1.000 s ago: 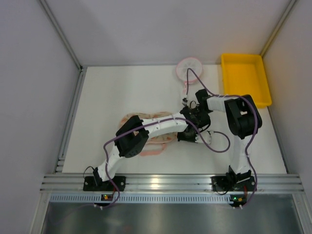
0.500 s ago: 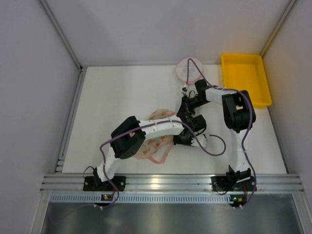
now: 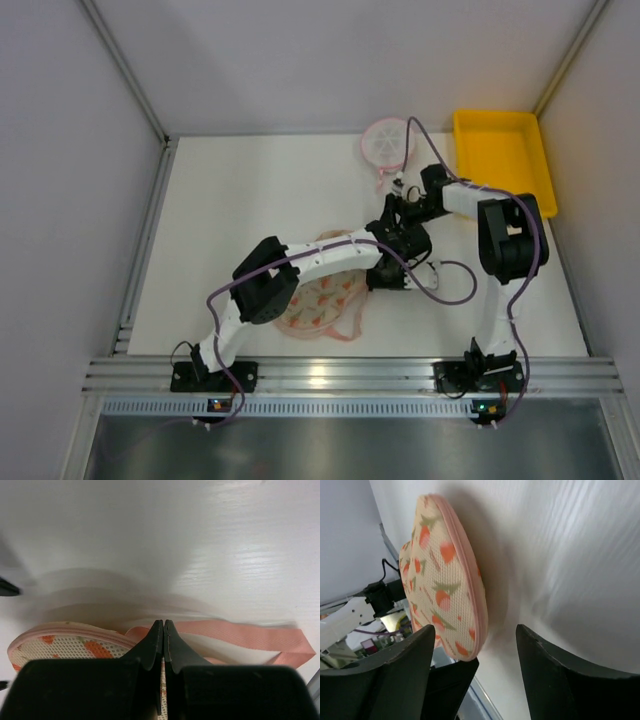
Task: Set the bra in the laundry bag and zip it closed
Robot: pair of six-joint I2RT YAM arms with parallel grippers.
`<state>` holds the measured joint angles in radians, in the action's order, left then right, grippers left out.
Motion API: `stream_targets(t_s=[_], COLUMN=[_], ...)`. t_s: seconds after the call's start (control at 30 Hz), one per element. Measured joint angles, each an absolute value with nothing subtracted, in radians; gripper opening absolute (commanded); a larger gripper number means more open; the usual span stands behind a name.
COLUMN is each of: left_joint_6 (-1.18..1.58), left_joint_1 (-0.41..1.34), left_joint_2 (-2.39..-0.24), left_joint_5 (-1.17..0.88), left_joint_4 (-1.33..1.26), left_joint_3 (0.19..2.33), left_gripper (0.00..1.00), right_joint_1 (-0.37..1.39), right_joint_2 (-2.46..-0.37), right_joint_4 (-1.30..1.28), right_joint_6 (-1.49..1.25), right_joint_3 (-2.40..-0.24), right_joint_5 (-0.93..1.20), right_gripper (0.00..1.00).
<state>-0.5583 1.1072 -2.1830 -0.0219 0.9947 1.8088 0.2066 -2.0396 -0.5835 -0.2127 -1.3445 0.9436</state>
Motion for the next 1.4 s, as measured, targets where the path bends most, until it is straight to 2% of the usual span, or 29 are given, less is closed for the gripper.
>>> stream_targets(t_s=[0.17, 0.3, 0.4, 0.43, 0.5, 0.53, 0.8, 1.2, 1.27, 1.3, 1.4], left_joint_6=[-0.553, -0.553, -0.556, -0.556, -0.556, -0.557, -0.552, -0.505, -0.496, -0.495, -0.485], left_joint_1=[1.075, 1.072, 1.074, 1.074, 1.074, 1.074, 1.071, 1.073, 1.074, 1.074, 1.076], left_joint_2=[-2.196, -2.206, -2.212, -2.214, -2.215, -2.215, -2.206, -2.087, -2.08, -2.079, -2.079], left_joint_5=[-0.049, -0.057, -0.062, -0.064, -0.065, -0.064, -0.064, -0.139, -0.146, -0.146, -0.153], left_joint_4=[0.995, 0.995, 0.995, 0.995, 0.995, 0.995, 0.987, 0.99, 0.989, 0.99, 0.989], left_joint_3=[1.86, 1.88, 1.882, 1.882, 1.882, 1.881, 1.811, 1.632, 1.615, 1.61, 1.602], left_gripper=[0.0, 0.0, 0.0, 0.0, 0.0, 0.0, 0.0, 0.0, 0.0, 0.0, 0.0], right_joint_1=[0.211, 0.233, 0.249, 0.253, 0.258, 0.259, 0.262, 0.262, 0.262, 0.262, 0.263], right_joint_2=[-1.977, -1.977, -1.977, -1.977, -1.977, -1.977, -2.017, -2.132, -2.15, -2.156, -2.172], right_joint_4=[-0.51, -0.451, -0.372, -0.35, -0.325, -0.318, -0.318, -0.367, -0.367, -0.369, -0.369], right_joint_6=[-0.265, -0.327, -0.378, -0.393, -0.418, -0.429, -0.446, -0.376, -0.375, -0.377, -0.379], right_joint_3=[-1.133, -1.072, -1.072, -1.072, -1.076, -1.079, -1.165, -1.431, -1.464, -1.476, -1.513], right_joint_5=[1.0, 1.019, 1.026, 1.027, 1.026, 1.026, 1.018, 0.986, 0.981, 0.98, 0.963], right_gripper=[0.57, 0.5, 0.35, 0.22, 0.11, 0.0, 0.0, 0.0, 0.12, 0.26, 0.42])
